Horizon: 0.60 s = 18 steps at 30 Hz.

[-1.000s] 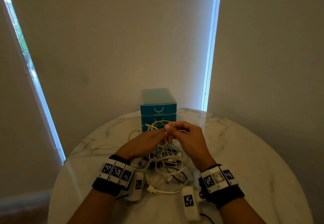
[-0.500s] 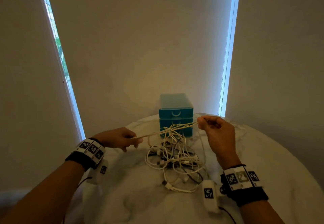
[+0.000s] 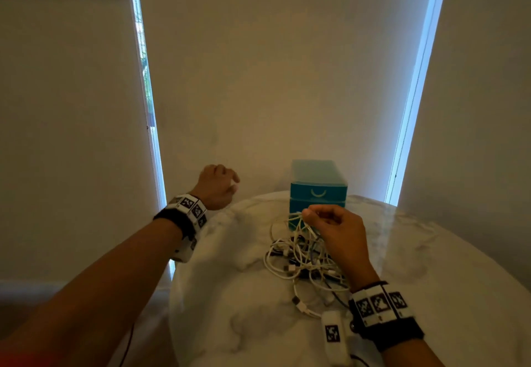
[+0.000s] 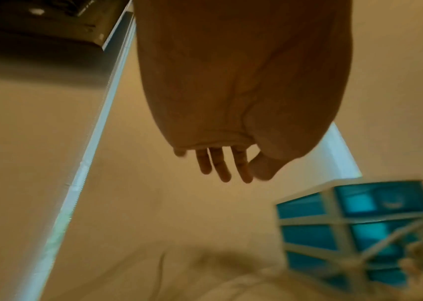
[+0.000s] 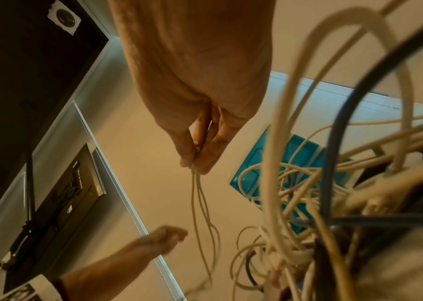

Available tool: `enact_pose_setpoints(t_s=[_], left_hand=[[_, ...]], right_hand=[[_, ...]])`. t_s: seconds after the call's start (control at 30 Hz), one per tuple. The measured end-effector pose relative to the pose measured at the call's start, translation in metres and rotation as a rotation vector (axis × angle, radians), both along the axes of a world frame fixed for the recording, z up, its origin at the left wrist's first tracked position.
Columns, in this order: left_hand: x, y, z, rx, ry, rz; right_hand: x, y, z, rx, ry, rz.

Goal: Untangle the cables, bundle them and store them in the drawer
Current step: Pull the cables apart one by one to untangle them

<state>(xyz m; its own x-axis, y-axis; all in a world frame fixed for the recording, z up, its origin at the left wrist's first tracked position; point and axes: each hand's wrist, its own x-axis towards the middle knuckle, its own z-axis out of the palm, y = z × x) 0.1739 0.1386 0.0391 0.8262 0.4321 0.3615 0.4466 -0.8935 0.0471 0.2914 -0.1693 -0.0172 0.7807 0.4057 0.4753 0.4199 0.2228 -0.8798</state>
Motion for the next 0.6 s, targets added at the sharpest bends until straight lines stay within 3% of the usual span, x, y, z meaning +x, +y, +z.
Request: enact_pose_setpoints(t_s=[0.1, 0.2, 0.3, 0.47, 0.6], left_hand=[[0.014, -0.068, 0.002, -0.466, -0.153, -0.408], [0.024, -0.135, 0.002, -0.76, -0.067, -0.529], [0.032, -0.168, 0.004, -0.752, 0.106, -0.469], [0.043, -0.156, -0.007, -0.694, -0.131, -0.306], [0.049, -0.144, -0.021, -0.815, -0.306, -0.279]], right_hand=[[0.002, 0.001, -0.004, -0.036, -0.014, -0.008], [0.0, 0.0, -0.001, -0.007, 0.005, 0.007], [0.002, -0.005, -0.001, 0.005, 0.025, 0.012], [0.019, -0.02, -0.003, -0.046, 0.156, 0.09], [0.041, -0.04, -0.014, -0.32, 0.223, 0.161]])
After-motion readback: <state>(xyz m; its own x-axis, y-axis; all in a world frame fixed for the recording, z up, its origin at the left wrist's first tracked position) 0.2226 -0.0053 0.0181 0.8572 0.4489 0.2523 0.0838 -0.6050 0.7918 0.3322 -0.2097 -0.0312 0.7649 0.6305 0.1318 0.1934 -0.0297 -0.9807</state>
